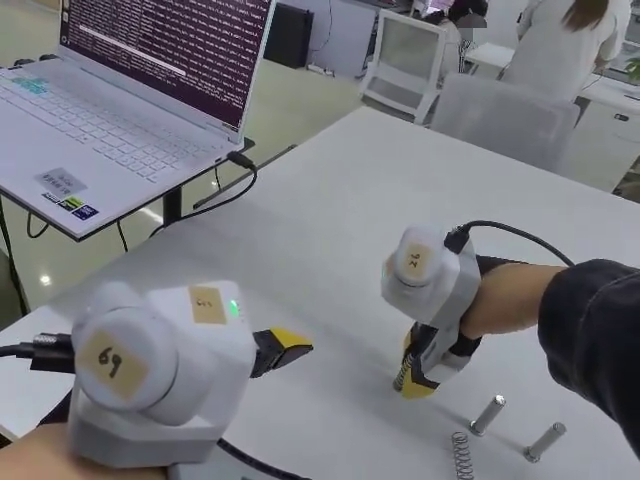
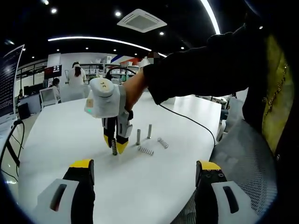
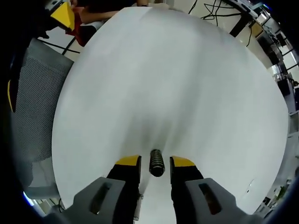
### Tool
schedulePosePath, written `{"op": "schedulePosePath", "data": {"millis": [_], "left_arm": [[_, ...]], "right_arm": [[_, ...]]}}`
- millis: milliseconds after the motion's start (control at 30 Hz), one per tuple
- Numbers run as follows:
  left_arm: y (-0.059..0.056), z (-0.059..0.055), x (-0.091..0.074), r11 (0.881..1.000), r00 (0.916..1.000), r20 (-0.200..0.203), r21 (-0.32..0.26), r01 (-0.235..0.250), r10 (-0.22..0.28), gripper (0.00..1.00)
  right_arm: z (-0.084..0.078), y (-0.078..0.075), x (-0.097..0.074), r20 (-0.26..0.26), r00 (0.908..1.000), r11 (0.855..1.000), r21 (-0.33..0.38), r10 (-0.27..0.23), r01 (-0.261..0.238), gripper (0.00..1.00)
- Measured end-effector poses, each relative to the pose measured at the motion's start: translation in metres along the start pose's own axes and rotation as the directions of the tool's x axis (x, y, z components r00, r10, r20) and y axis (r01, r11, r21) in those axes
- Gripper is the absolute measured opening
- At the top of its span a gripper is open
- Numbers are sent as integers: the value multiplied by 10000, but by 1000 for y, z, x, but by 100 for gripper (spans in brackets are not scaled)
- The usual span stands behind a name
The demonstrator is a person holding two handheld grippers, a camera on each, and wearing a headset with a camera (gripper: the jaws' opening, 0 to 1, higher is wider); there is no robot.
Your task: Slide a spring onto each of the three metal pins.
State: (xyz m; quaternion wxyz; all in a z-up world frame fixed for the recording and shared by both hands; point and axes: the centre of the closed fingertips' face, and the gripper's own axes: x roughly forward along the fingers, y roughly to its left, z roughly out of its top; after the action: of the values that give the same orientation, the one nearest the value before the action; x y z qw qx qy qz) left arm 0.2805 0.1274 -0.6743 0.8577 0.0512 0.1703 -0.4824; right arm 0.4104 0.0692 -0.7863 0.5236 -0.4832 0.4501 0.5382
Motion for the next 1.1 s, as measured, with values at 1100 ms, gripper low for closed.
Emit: {"op": "schedulePosePath", "data": {"millis": [1100], "left_arm": [[-8,9,11,9985,9990,-267,403,374,-364,86]], "right_arm": [[-6,17,-74,1876,9757,9869,1356,-1128,880,29]]}}
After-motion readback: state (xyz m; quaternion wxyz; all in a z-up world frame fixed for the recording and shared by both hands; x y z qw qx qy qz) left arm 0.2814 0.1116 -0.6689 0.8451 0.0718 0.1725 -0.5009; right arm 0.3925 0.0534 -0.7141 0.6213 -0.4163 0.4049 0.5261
